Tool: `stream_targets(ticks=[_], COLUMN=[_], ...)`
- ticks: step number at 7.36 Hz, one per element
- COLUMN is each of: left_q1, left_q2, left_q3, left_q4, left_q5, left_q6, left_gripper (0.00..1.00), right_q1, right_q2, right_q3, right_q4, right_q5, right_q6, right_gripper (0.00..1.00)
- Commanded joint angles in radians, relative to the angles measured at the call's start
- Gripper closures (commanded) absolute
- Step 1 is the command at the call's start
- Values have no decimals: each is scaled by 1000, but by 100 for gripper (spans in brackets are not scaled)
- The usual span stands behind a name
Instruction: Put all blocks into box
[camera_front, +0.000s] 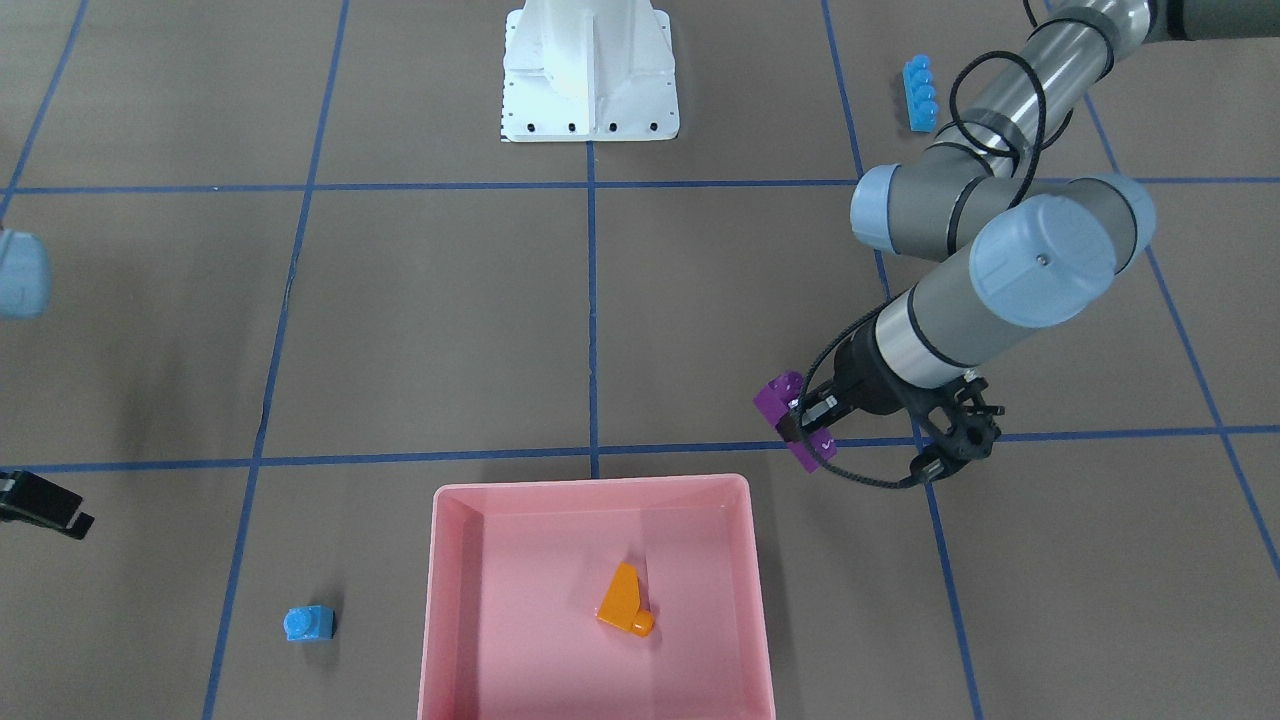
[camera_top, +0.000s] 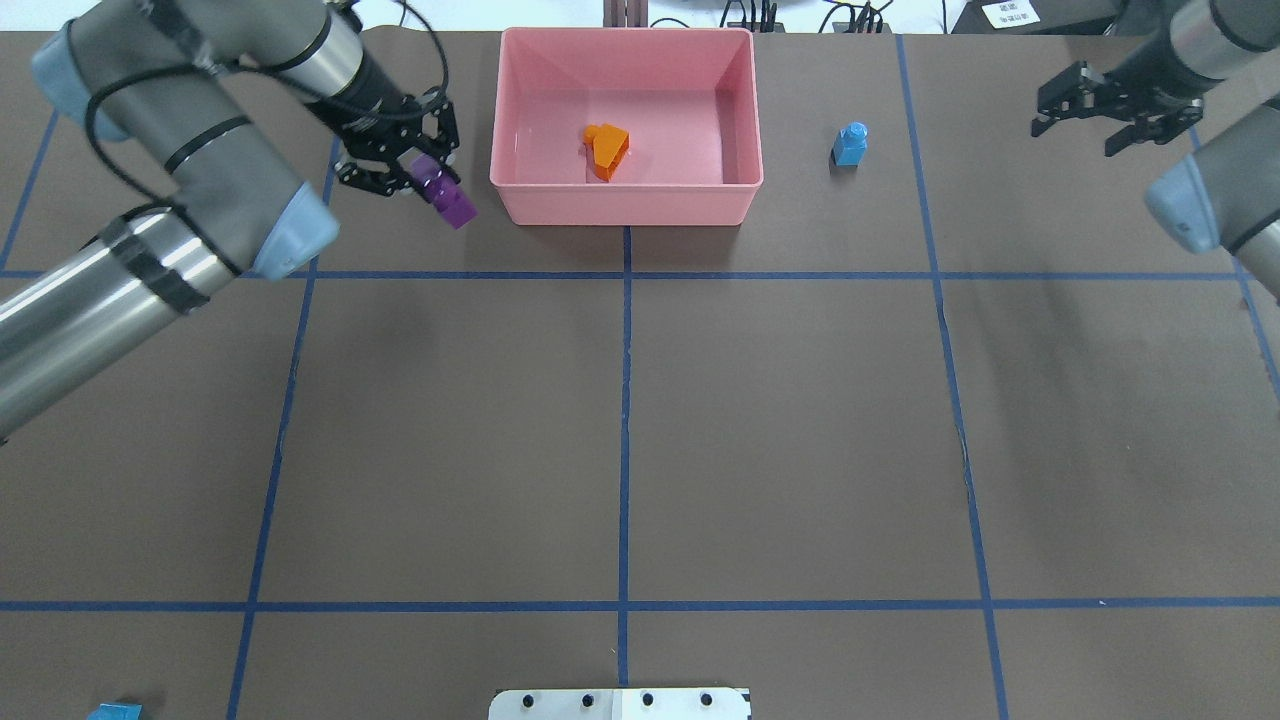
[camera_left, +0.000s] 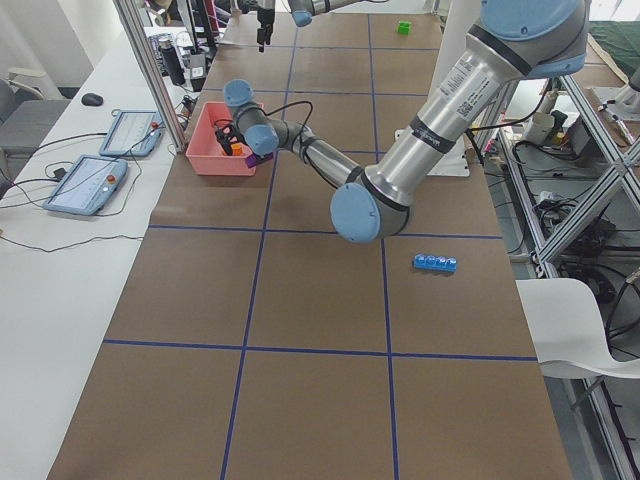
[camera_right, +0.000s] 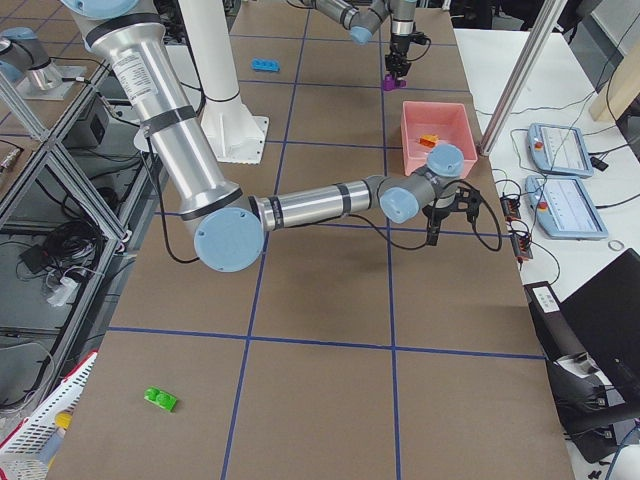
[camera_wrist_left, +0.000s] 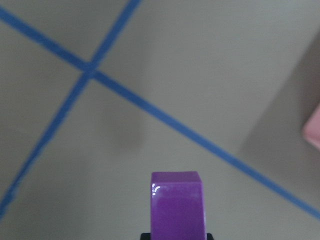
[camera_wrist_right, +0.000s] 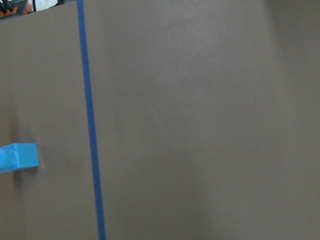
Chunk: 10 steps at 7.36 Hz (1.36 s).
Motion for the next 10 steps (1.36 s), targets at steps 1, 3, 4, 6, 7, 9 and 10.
stream_targets(ticks=[1, 3, 4, 6, 7, 9, 10], left_q1=[-21, 17, 46, 57, 59, 56, 53], left_q2=[-212, -347, -352, -358, -364, -358, -344], left_q3=[212, 380, 390, 393, 388, 305, 216], left_q4=[-8, -24, -33, -53, -56, -18, 96], left_q5=[86, 192, 261, 303, 305, 274, 266], left_q6=[-4, -6, -4, -3, 5, 11, 8], left_gripper=[100, 100, 58, 0, 0, 0, 0], right_q1=[99, 127, 126, 159, 158, 156, 176], right_q2=[-234, -433, -564, -730, -790, -945, -1009], right_q3=[132, 230, 267, 289, 301, 341, 332], right_q4=[-2, -5, -2, 1, 1, 6, 27], right_q5=[61, 72, 72, 56, 30, -17, -37], right_q6=[-211, -255, -367, -488, -496, -526, -663], right_gripper=[0, 0, 0, 0, 0, 0, 0])
